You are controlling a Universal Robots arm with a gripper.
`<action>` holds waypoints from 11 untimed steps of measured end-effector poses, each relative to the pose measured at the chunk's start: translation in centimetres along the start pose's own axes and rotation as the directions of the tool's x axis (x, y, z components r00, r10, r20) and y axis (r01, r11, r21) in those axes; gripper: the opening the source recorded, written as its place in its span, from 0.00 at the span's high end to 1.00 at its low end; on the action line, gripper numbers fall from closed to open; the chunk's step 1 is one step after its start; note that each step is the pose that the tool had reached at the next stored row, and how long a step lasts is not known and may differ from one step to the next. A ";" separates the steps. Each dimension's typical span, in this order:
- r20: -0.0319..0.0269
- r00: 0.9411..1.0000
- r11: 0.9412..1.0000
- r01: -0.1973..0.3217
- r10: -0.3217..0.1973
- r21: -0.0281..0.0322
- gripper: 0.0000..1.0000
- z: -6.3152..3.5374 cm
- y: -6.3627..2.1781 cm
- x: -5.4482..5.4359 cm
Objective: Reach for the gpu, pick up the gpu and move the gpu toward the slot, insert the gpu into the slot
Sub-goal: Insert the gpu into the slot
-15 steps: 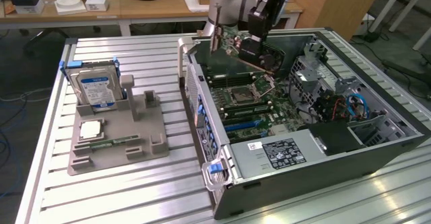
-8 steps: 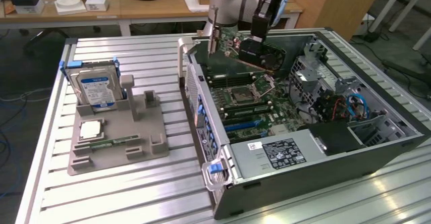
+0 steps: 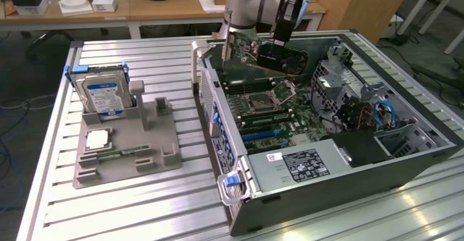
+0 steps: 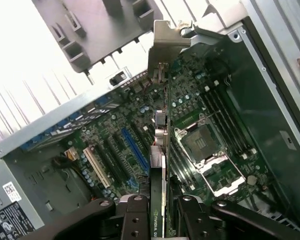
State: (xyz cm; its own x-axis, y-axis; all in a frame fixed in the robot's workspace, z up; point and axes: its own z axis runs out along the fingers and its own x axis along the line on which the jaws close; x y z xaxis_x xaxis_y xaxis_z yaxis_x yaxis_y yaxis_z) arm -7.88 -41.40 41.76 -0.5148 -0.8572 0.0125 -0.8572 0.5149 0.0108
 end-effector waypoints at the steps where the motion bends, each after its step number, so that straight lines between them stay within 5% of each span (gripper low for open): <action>1: 0.000 1.000 1.000 0.016 -0.016 0.000 0.74 0.01 0.00 0.0; 11: -0.002 0.987 0.987 0.161 -0.161 0.002 0.74 0.06 -0.12 -0.1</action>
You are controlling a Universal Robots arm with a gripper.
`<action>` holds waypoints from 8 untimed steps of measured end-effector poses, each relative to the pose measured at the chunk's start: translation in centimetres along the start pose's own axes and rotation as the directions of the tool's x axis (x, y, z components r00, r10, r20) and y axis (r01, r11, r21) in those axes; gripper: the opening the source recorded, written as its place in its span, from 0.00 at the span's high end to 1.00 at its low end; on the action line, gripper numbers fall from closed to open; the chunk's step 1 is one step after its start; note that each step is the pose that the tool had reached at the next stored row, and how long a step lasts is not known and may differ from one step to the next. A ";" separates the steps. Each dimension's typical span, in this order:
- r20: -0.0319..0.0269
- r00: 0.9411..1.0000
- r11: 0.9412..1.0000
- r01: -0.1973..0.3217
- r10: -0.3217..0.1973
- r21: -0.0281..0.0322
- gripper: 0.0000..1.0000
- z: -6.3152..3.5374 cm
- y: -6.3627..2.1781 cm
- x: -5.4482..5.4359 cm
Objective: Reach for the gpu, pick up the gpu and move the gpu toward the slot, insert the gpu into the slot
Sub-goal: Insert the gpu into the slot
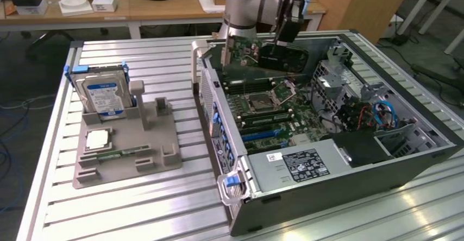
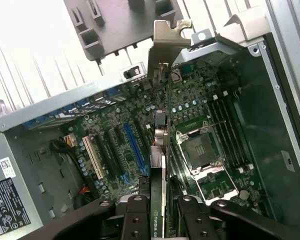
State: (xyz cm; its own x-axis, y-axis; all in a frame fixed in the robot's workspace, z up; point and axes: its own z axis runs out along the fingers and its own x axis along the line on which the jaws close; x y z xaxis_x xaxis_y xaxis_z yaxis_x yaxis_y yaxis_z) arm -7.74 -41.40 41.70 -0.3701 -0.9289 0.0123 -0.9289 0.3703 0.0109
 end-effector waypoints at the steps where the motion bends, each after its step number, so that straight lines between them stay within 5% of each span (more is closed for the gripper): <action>1: 0.000 1.000 1.000 0.013 -0.013 0.000 0.74 0.01 -0.02 0.0; 8: -0.001 0.994 0.994 0.107 -0.107 0.001 0.74 0.09 -0.18 -0.1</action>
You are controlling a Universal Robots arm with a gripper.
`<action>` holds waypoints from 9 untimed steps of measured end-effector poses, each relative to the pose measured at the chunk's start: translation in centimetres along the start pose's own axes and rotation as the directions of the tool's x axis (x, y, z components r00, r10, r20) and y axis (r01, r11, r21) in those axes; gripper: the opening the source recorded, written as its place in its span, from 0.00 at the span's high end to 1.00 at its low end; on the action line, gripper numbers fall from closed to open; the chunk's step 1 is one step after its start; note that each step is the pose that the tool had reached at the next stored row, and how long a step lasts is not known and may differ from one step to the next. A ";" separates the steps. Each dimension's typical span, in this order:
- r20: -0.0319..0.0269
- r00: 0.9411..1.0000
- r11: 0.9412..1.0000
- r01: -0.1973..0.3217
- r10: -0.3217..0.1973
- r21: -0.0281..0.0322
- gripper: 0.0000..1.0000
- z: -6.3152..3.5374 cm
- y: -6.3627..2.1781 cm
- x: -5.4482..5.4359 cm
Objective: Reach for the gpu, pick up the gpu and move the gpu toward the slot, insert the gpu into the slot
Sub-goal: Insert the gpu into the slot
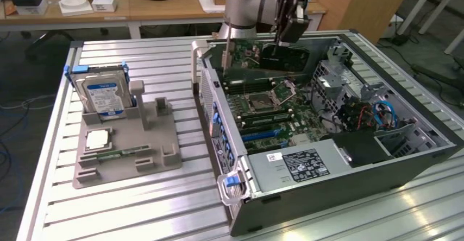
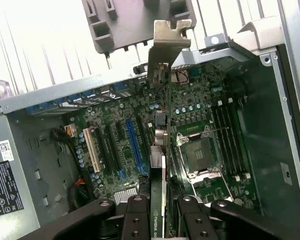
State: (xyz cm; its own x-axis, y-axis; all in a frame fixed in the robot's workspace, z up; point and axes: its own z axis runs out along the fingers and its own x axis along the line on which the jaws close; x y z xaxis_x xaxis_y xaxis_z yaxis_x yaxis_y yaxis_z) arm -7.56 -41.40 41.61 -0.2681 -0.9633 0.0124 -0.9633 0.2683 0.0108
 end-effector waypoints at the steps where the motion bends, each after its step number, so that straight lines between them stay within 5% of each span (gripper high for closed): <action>1: 0.000 1.000 1.000 0.013 -0.013 0.000 0.74 0.01 -0.02 0.0; 9: -0.001 0.993 0.993 0.122 -0.122 0.001 0.74 0.08 -0.19 -0.1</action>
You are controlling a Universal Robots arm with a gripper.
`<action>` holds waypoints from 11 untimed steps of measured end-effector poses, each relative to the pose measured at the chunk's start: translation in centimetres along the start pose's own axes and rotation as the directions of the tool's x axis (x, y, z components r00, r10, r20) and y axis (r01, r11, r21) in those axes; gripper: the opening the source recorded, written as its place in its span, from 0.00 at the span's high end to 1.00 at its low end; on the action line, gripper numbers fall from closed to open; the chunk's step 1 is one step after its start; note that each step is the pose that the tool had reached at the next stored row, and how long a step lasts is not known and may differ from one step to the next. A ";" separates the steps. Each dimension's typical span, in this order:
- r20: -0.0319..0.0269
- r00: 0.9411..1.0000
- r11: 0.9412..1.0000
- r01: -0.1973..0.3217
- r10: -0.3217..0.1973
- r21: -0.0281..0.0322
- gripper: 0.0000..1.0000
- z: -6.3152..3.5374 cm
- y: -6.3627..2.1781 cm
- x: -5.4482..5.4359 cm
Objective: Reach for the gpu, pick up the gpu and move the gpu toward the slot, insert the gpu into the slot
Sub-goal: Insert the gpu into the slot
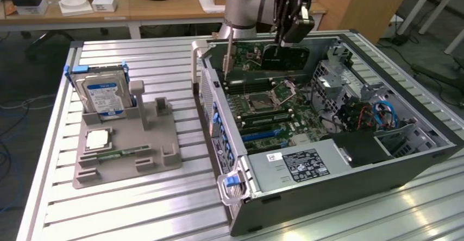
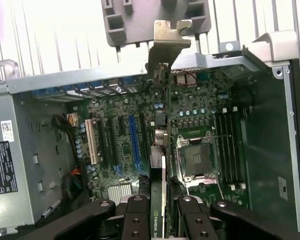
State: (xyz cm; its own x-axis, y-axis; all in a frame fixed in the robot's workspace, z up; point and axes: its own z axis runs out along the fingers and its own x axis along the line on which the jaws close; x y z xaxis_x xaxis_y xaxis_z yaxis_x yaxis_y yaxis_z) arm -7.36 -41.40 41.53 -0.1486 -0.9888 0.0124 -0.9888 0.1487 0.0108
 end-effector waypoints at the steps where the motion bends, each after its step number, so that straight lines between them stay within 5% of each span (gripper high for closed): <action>1: 0.000 1.000 1.000 0.013 -0.013 0.000 0.74 0.01 -0.02 0.0; 11: -0.001 0.998 0.998 0.057 -0.057 0.001 0.74 0.14 -1.01 -0.2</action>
State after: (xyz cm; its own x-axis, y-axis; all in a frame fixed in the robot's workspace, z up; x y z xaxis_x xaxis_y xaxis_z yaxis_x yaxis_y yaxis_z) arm -6.34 -41.40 41.37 -0.0920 -0.9957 0.0123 -0.9957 0.0921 0.0108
